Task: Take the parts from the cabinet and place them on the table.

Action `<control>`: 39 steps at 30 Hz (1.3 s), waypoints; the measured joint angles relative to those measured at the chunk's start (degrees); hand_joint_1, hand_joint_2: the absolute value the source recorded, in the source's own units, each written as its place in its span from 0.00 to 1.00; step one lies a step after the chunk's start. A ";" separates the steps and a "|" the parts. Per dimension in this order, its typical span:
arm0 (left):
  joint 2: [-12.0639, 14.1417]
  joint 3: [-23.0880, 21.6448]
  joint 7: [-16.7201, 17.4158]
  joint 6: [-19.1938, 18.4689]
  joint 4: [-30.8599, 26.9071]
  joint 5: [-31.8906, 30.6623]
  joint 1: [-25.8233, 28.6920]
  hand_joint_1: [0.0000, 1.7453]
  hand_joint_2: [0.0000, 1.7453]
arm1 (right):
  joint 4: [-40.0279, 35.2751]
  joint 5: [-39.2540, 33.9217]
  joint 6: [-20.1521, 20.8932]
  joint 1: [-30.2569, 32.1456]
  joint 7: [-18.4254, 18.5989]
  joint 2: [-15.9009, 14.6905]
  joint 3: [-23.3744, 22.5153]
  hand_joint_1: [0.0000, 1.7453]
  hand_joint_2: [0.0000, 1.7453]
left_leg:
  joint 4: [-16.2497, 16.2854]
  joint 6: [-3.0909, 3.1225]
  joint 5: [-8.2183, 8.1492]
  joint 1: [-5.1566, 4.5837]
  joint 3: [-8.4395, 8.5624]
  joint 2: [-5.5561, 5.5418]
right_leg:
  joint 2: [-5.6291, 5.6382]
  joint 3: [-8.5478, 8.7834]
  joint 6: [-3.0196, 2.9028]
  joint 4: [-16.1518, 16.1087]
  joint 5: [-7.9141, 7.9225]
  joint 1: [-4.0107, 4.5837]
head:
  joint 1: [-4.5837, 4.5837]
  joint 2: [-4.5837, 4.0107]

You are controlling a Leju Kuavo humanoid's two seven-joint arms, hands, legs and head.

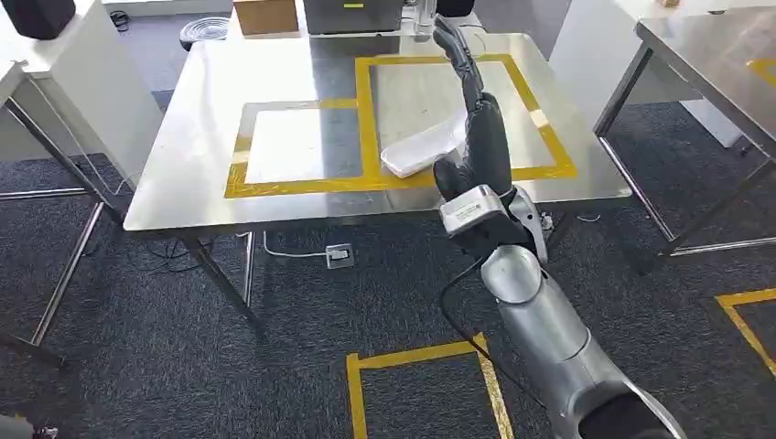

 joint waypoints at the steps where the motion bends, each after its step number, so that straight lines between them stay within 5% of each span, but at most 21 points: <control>1: -0.09 0.02 0.09 0.22 0.00 0.15 0.11 0.00 0.00 | -1.36 0.29 -0.24 0.98 0.11 0.02 0.22 0.00 0.00 | 0.10 -0.33 0.33 -0.18 -0.36 -0.08 | -0.08 2.82 -0.58 -4.53 -2.51 0.27 | 0.02 0.00; 6: -0.35 0.15 0.70 1.07 0.02 0.83 0.64 0.00 0.00 | -3.95 0.26 -2.14 8.95 -0.63 0.20 1.14 0.00 0.00 | -0.18 -2.24 1.12 0.28 -0.36 -0.27 | -0.28 1.73 -3.02 -5.47 0.20 0.32 | 0.41 0.00; 7: -0.33 0.18 0.79 1.09 0.02 0.92 0.67 0.00 0.00 | -3.91 -0.10 -2.16 9.70 -0.36 0.26 1.14 0.00 0.00 | 0.49 -2.36 -0.32 0.22 -0.85 -0.37 | -0.29 1.29 -3.23 -5.55 0.48 0.29 | 0.40 -0.02; 9: -0.48 0.17 1.07 1.14 0.07 1.03 0.71 0.00 0.00 | -2.56 -2.12 -2.93 12.39 0.55 1.11 1.09 0.00 0.00 | 8.28 -2.97 -8.63 0.45 -2.86 -0.39 | -0.26 -0.67 -3.64 -5.54 2.17 0.21 | 0.18 0.00; 11: -0.42 0.17 1.11 1.14 0.07 0.87 0.67 0.00 0.00 | 0.17 -4.99 -3.35 14.44 0.79 2.17 0.54 0.00 0.00 | 15.14 -3.38 -11.84 0.56 -3.48 -0.38 | -0.28 -2.40 -3.50 -5.48 3.54 0.20 | 0.15 0.00; 13: -0.31 0.17 1.22 1.09 0.04 0.15 0.68 0.00 0.00 | 5.94 -7.63 -3.52 17.01 3.24 3.46 -1.51 0.00 0.00 | 16.06 -3.61 -8.15 0.82 -1.35 -0.38 | -0.61 -3.81 -3.08 -5.28 4.80 0.12 | 0.18 0.00; 15: -0.22 0.17 1.42 1.03 0.02 -0.24 0.66 0.00 0.00 | 12.17 -9.40 -3.37 18.79 1.33 4.07 -3.92 0.00 0.00 | 9.47 -3.95 -4.51 1.20 4.20 -0.41 | -0.80 -5.62 -2.39 -4.57 5.68 -0.22 | 0.20 0.00; 16: -0.22 0.17 1.64 1.03 0.02 -0.57 0.54 0.00 0.00 | 15.72 -10.28 -2.88 18.76 0.63 4.28 -4.70 0.00 0.00 | 4.51 -4.45 -6.60 1.54 7.67 -0.77 | -0.76 -6.37 -1.95 -3.95 6.08 -0.25 | 0.15 0.00; 17: -0.46 0.15 1.95 1.01 0.02 -0.83 0.43 0.00 0.00 | 20.60 -11.39 -2.27 18.47 0.63 4.35 -5.69 0.00 0.00 | 0.39 -4.31 -8.79 1.03 10.17 -1.40 | -0.57 -7.02 -1.51 -3.50 6.44 -0.08 | 0.11 0.00; 21: -0.53 0.09 2.08 1.11 0.02 -1.38 0.75 0.00 0.00 | 46.93 -17.95 4.03 17.40 4.44 4.96 -10.06 0.00 0.00 | 0.12 -0.87 -8.03 0.82 8.64 -1.32 | -0.68 -6.78 0.06 -4.53 8.34 -0.27 | -0.07 0.00; 22: -0.55 0.09 1.99 1.16 0.04 -1.36 0.68 0.00 0.00 | 51.78 -19.46 5.14 18.26 6.43 5.16 -11.28 0.00 0.00 | 0.10 -0.15 -7.32 0.88 7.80 -1.11 | -0.61 -7.43 0.39 -3.36 6.03 -0.36 | -0.04 0.00; 24: -0.53 0.09 1.44 1.33 0.04 -1.07 1.11 0.00 0.00 | 59.05 -23.35 7.28 19.50 11.64 5.77 -14.02 0.00 0.00 | 0.11 0.48 -5.88 0.61 6.23 -1.17 | -0.46 -9.53 0.39 3.33 -2.36 -0.22 | 0.22 -0.02; 26: -0.55 0.09 0.92 1.11 0.09 -1.27 1.39 0.00 0.00 | 64.89 -26.58 6.14 20.25 20.08 6.69 -17.08 0.00 0.00 | 0.30 0.69 -4.55 0.14 4.57 -0.99 | -0.32 -10.86 0.17 11.12 -6.69 -0.07 | 0.22 0.00; 27: -0.55 0.09 0.52 0.94 0.11 -1.51 1.50 0.00 0.00 | 67.07 -27.39 4.93 21.04 24.89 7.04 -18.65 0.00 0.00 | 0.39 0.77 -4.03 -0.07 3.71 -0.99 | -0.31 -10.56 -0.08 13.34 -6.30 0.07 | 0.22 0.00; 28: -0.53 0.09 0.11 0.85 0.15 -1.73 1.55 0.00 0.00 | 68.69 -28.35 3.34 22.14 29.07 7.39 -20.01 0.00 1.00 | 0.57 0.82 -3.51 -0.30 2.88 -1.00 | -0.31 -9.15 -0.47 13.11 -4.62 0.27 | 0.22 0.00; 30: -0.50 0.09 -0.70 0.81 0.15 -1.79 1.51 0.00 0.00 | 71.35 -31.02 1.14 23.33 32.74 8.20 -22.85 0.00 1.00 | 0.84 0.70 -2.71 -0.75 1.66 -0.85 | -0.29 -2.88 -1.63 5.88 -1.06 0.91 | 0.24 -0.02; 32: -0.66 0.09 -1.20 0.68 0.15 -1.90 1.11 0.00 0.00 | 72.86 -33.03 2.47 23.23 33.68 8.50 -25.78 0.00 1.00 | 0.92 0.31 -1.88 -1.16 0.95 -0.27 | -0.50 3.60 -3.18 -4.15 -3.20 1.56 | 0.17 0.00; 33: -0.59 0.07 -1.20 0.59 0.15 -2.08 0.81 0.00 0.00 | 73.53 -32.85 3.22 23.23 33.74 8.94 -26.82 0.00 1.00 | 0.60 0.04 -1.40 -0.98 1.09 -0.07 | -0.47 3.30 -2.71 -4.09 -2.53 1.68 | 0.11 0.00; 36: -0.64 -0.26 -0.64 0.05 0.20 -3.17 0.35 0.00 0.00 | 75.27 -29.97 4.17 23.52 32.80 9.37 -27.39 0.00 1.00 | -0.17 -1.01 0.38 -0.87 0.96 0.21 | -0.39 2.33 -3.72 -5.35 -0.97 1.74 | 0.29 -0.02; 37: -0.48 -0.46 -0.41 -0.13 0.20 -3.61 0.31 0.00 0.00 | 75.70 -29.48 4.39 23.40 31.73 9.97 -27.37 0.00 1.00 | 0.50 -1.28 -0.60 -0.78 0.59 -0.09 | -0.76 1.88 -3.91 -5.87 0.05 1.28 | 0.31 0.00; 39: -0.68 -1.33 0.04 -0.33 0.31 -4.48 0.28 0.00 0.00 | 76.00 -29.22 5.09 23.37 29.65 9.94 -27.39 0.00 1.00 | 5.24 -2.09 -7.79 -0.61 -0.85 -0.40 | -0.59 0.29 -4.38 -6.14 1.63 1.02 | 0.09 0.00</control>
